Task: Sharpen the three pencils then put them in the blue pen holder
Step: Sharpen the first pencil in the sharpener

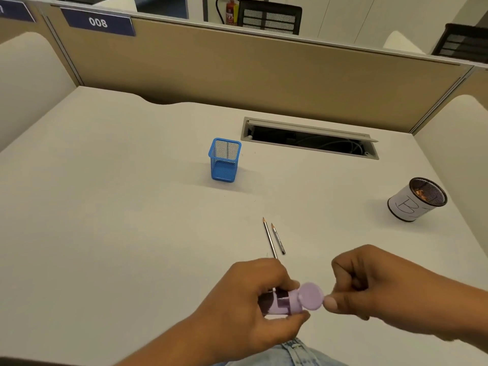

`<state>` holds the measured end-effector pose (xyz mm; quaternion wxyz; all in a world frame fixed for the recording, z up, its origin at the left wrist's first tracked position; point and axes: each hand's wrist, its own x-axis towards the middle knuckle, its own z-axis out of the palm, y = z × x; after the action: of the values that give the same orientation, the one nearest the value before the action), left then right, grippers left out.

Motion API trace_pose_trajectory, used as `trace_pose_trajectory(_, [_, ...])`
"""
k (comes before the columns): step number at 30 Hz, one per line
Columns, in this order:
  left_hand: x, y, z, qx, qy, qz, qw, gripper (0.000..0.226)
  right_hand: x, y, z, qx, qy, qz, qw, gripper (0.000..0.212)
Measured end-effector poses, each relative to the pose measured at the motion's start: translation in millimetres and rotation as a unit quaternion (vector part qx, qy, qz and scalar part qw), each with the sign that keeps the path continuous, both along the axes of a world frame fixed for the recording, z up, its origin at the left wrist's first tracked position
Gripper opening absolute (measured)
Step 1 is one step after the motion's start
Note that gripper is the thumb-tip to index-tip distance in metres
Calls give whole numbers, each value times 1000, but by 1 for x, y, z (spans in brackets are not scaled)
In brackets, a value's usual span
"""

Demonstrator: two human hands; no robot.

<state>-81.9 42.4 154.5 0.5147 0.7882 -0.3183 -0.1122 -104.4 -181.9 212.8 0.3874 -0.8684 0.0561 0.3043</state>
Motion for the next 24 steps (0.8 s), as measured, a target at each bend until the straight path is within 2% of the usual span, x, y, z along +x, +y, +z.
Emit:
trace_pose_trajectory(2, [-1, 1, 3, -7, 127, 13, 992, 23, -5, -2, 2, -76, -105, 57, 990, 24])
trace_pose_trajectory(3, [-1, 2, 4, -15, 193, 16, 981, 23, -8, -3, 5, -115, -178, 101, 972, 20])
trace_pose_trajectory(5, [-1, 1, 8, -43, 285, 8, 958, 25, -8, -7, 11, -195, -317, 215, 903, 13])
trace_pose_trajectory(7, [-1, -1, 15, -83, 361, 5, 929, 27, -6, -10, 12, -230, -414, 297, 829, 6])
trace_pose_trajectory(8, [-1, -2, 16, -101, 397, 3, 912, 26, -5, -12, 11, -239, -451, 320, 798, 11])
trace_pose_trajectory(10, [-1, -3, 19, -126, 447, -14, 885, 24, -4, -13, 12, -245, -522, 331, 747, 18])
trace_pose_trajectory(12, [0, -3, 19, -146, 473, -29, 868, 22, -3, -12, 14, -240, -579, 329, 707, 17])
trace_pose_trajectory(14, [1, -4, 19, -153, 472, -25, 868, 22, -2, -10, 12, -241, -600, 334, 686, 19])
trace_pose_trajectory(15, [1, -5, 20, -145, 442, -12, 885, 23, -1, -10, 10, -237, -590, 338, 694, 20])
trace_pose_trajectory(17, [1, -4, 18, -103, 312, 23, 944, 24, -3, -10, 6, -223, -538, 330, 742, 22])
trace_pose_trajectory(19, [1, -3, 14, -68, 170, 44, 982, 23, -4, -5, 7, -205, -455, 256, 828, 29])
trace_pose_trajectory(21, [6, -1, 9, -30, 11, 27, 999, 22, -1, 3, 9, -95, -269, 103, 953, 36])
trace_pose_trajectory(22, [9, -1, 7, -4, -65, 4, 998, 22, 0, 5, 6, -18, -163, 17, 986, 38])
trace_pose_trajectory(23, [12, -1, 3, 9, -111, -15, 994, 21, 2, 7, 3, 39, -68, -39, 996, 39])
trace_pose_trajectory(24, [15, 0, 1, 17, -117, -29, 993, 21, 3, 7, -2, 67, -16, -59, 996, 38])
